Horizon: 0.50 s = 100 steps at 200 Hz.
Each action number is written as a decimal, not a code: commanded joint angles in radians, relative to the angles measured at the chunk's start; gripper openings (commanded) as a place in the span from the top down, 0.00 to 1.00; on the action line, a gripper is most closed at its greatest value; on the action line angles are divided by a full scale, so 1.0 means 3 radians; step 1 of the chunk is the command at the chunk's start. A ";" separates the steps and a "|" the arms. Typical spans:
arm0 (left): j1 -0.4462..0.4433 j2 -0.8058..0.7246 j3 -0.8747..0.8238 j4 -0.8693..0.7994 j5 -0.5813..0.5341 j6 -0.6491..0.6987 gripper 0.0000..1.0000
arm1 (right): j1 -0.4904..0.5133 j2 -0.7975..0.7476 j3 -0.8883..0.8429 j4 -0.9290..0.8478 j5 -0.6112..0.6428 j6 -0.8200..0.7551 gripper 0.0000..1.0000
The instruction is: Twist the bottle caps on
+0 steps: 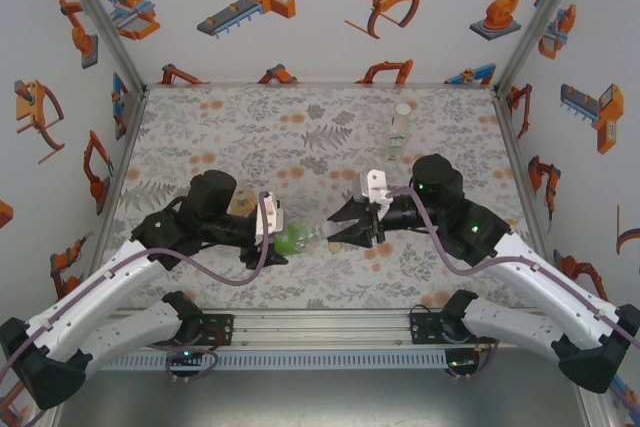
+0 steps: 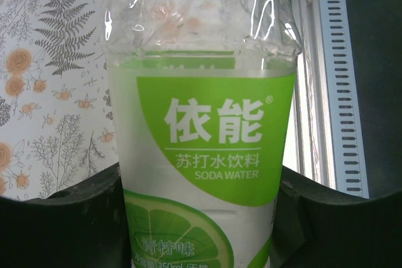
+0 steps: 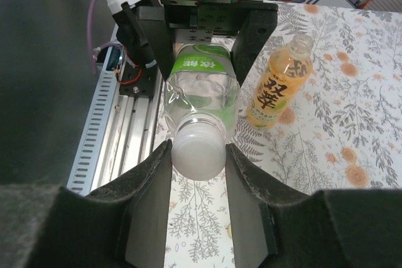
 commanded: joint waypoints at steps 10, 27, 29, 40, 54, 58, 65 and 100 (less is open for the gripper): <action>-0.0014 -0.0054 0.0092 0.0059 0.0199 0.0075 1.00 | 0.0023 -0.0001 0.0048 -0.0039 0.0152 -0.0117 0.91; -0.0013 -0.0068 0.0087 0.0059 0.0213 0.0075 1.00 | 0.0023 -0.0009 0.0039 -0.0036 0.0159 -0.0123 0.91; -0.0016 -0.0069 0.0085 0.0059 0.0215 0.0076 1.00 | 0.0023 -0.0012 0.0038 -0.0038 0.0161 -0.0123 0.91; -0.0014 -0.0077 0.0082 0.0059 0.0221 0.0082 1.00 | 0.0023 -0.0020 0.0033 -0.0037 0.0175 -0.0125 0.91; -0.0014 -0.0096 0.0081 0.0059 0.0215 0.0085 1.00 | 0.0023 -0.0045 0.0016 -0.0009 0.0156 -0.0135 0.91; -0.0014 -0.0105 0.0077 0.0059 0.0215 0.0083 1.00 | 0.0020 -0.0053 0.0008 0.0012 0.0139 -0.0133 0.91; -0.0013 -0.0110 0.0077 0.0059 0.0219 0.0082 1.00 | 0.0023 -0.0071 -0.0011 0.0060 0.0091 -0.0130 0.91; -0.0013 -0.0155 0.0056 0.0080 0.0261 0.0070 1.00 | 0.0025 -0.0119 -0.0131 0.0339 -0.0163 -0.0062 0.91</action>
